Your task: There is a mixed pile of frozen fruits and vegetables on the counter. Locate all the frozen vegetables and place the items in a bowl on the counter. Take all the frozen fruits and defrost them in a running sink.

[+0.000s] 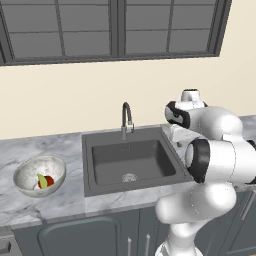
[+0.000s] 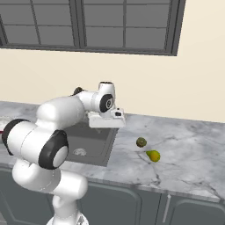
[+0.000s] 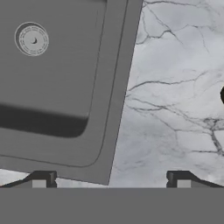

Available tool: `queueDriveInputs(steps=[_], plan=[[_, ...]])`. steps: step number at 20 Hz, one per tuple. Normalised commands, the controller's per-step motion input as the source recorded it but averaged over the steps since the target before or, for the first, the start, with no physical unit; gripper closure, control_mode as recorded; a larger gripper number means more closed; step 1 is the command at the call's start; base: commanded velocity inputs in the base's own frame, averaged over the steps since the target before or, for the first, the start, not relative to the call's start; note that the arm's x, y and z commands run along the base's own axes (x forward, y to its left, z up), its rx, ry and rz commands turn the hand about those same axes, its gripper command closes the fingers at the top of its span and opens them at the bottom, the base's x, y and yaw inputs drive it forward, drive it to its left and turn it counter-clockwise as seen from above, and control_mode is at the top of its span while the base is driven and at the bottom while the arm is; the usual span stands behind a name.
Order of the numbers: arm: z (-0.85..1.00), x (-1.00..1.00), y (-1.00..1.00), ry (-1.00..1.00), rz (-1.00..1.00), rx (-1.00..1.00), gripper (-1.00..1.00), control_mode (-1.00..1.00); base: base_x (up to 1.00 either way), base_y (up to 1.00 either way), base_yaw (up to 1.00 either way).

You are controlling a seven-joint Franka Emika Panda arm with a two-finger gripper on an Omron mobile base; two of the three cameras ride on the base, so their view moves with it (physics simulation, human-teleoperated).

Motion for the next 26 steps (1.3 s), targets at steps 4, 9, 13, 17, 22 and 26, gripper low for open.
queueDriveInputs(steps=[4,9,13,17,22,26], plan=[[-0.22,0.28,-0.85,-0.04,0.0,0.03,-1.0,-1.0,0.0,0.0,0.0],[-0.07,0.28,-0.81,-0.05,0.0,0.0,-1.0,-1.0,0.0,0.0,0.0],[-0.18,0.09,-0.64,0.0,-0.01,-0.01,-1.0,-1.0,0.0,0.0,0.0],[-0.06,0.1,-0.18,-0.03,0.0,0.0,-1.0,-1.0,0.0,0.0,0.0],[-0.19,0.34,-0.27,-0.02,0.0,0.0,-1.0,-1.0,0.0,0.0,0.0],[-0.22,0.36,-0.3,-0.01,0.01,0.0,-1.0,-1.0,0.0,0.0,0.0]])
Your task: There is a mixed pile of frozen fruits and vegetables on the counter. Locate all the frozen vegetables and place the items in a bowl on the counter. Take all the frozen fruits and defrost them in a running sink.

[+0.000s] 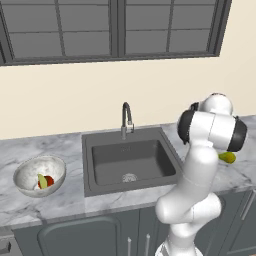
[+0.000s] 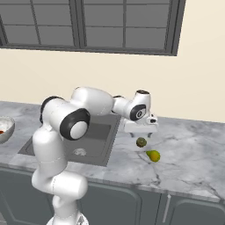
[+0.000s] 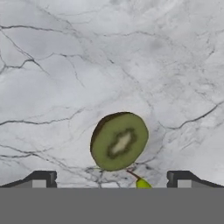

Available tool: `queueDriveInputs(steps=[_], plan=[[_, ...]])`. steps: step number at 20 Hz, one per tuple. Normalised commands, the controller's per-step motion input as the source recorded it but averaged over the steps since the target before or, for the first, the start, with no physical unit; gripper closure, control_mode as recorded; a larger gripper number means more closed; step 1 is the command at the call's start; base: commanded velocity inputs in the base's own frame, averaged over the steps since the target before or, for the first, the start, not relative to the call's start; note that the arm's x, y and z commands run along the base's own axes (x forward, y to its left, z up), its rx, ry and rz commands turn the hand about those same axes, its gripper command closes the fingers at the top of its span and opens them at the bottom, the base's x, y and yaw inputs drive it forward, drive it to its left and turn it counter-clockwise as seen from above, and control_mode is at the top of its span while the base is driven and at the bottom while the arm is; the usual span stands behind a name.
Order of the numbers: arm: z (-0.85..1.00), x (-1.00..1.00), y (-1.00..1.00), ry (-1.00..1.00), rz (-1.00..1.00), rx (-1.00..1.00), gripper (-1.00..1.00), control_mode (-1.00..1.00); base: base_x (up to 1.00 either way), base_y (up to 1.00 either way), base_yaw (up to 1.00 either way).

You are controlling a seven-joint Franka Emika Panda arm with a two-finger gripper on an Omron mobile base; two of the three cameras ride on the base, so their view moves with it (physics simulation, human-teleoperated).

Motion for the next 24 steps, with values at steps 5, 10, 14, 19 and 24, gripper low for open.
queueDriveInputs(steps=[5,10,14,19,24], plan=[[-0.25,0.27,-0.11,0.01,0.0,0.0,-1.0,-1.0,0.0,0.0,0.0],[-0.27,0.0,0.02,0.05,0.0,0.0,-1.0,-1.0,0.0,0.0,0.0],[-0.35,0.0,0.13,0.11,0.0,0.0,-1.0,-1.0,0.0,0.0,0.0],[-0.28,0.18,-0.09,0.02,0.02,0.01,-1.0,-1.0,0.0,0.0,0.0],[-0.26,0.04,-0.08,0.05,0.01,0.01,1.0,-1.0,0.0,0.0,0.0]])
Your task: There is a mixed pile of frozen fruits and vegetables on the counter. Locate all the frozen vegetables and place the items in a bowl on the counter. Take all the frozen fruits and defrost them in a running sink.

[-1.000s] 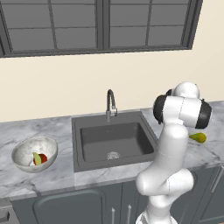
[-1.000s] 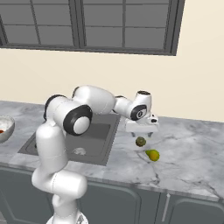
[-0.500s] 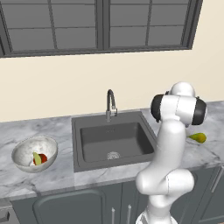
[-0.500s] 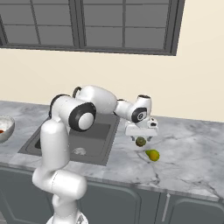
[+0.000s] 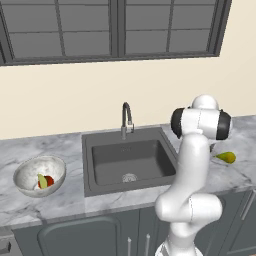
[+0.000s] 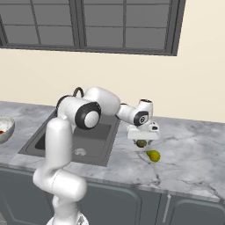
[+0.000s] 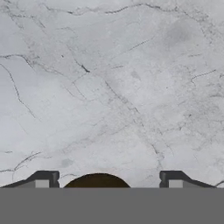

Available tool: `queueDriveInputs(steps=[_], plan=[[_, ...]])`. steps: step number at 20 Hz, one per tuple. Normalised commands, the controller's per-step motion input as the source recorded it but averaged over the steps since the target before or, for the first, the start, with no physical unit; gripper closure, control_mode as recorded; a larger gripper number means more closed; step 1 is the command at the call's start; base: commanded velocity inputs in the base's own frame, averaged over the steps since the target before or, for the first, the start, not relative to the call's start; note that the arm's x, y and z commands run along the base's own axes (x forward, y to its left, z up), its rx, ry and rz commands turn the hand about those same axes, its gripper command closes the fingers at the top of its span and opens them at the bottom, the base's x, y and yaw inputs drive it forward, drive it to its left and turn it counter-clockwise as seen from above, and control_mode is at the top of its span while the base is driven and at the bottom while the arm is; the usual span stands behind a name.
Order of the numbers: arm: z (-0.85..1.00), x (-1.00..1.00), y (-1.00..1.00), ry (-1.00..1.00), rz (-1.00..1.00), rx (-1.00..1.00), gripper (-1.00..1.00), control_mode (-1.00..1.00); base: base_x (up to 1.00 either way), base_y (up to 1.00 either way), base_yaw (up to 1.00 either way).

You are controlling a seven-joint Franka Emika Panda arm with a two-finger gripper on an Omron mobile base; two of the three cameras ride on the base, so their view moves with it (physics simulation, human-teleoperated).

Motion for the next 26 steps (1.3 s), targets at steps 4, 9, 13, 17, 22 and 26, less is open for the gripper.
queueDriveInputs(steps=[4,9,13,17,22,26], plan=[[-0.21,0.0,0.0,0.06,0.0,0.0,1.0,-1.0,0.0,0.0,0.0],[0.09,-0.1,0.41,0.0,-0.09,0.05,1.0,-1.0,0.0,0.0,0.0],[0.23,-0.15,0.64,0.0,-0.13,0.0,1.0,-1.0,0.0,0.0,0.0],[0.24,-0.16,0.75,0.01,-0.12,-0.07,1.0,-1.0,0.0,0.0,0.0],[0.11,-0.01,0.92,0.05,-0.06,-0.11,1.0,-1.0,0.0,0.0,0.0],[-0.04,0.0,1.0,0.06,-0.06,-0.05,1.0,-1.0,0.0,0.0,0.0]])
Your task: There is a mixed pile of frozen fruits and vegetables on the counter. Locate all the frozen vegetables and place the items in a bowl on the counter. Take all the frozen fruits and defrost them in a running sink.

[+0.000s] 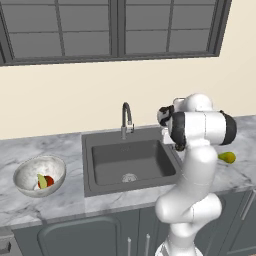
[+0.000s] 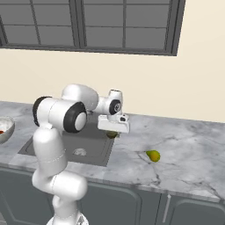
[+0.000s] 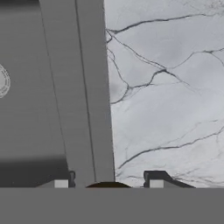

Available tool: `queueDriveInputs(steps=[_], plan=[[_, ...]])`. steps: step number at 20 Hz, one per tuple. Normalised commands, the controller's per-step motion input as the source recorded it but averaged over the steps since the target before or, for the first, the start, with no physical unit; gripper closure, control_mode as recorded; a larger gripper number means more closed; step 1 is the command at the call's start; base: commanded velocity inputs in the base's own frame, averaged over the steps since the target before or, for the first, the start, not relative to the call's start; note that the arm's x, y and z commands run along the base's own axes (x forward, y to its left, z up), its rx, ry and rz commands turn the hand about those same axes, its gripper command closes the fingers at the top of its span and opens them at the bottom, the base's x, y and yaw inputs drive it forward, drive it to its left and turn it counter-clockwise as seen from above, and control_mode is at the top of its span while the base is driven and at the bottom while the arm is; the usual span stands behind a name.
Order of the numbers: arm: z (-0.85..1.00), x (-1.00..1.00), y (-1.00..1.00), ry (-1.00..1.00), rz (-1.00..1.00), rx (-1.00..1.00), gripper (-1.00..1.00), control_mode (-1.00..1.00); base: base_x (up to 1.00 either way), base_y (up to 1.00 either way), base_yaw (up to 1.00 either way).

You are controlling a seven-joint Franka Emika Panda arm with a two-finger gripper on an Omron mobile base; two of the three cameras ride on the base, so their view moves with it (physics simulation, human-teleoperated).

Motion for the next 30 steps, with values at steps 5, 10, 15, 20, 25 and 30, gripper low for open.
queueDriveInputs(steps=[5,10,15,20,25,30], plan=[[-0.04,0.01,1.0,0.08,-0.06,-0.05,1.0,-1.0,0.0,0.0,0.0],[-0.25,0.2,0.95,0.08,-0.02,-0.02,1.0,-1.0,0.0,0.0,0.0],[-0.47,0.25,0.21,-0.04,0.0,0.0,1.0,-1.0,0.0,0.0,0.0],[-0.49,0.3,0.08,0.0,0.0,0.0,1.0,-1.0,0.0,0.0,0.0],[-0.54,0.11,0.03,-0.01,0.0,0.02,1.0,-1.0,0.0,0.0,0.0],[-0.61,0.04,-0.16,0.0,0.0,0.01,1.0,-1.0,0.0,0.0,0.0]])
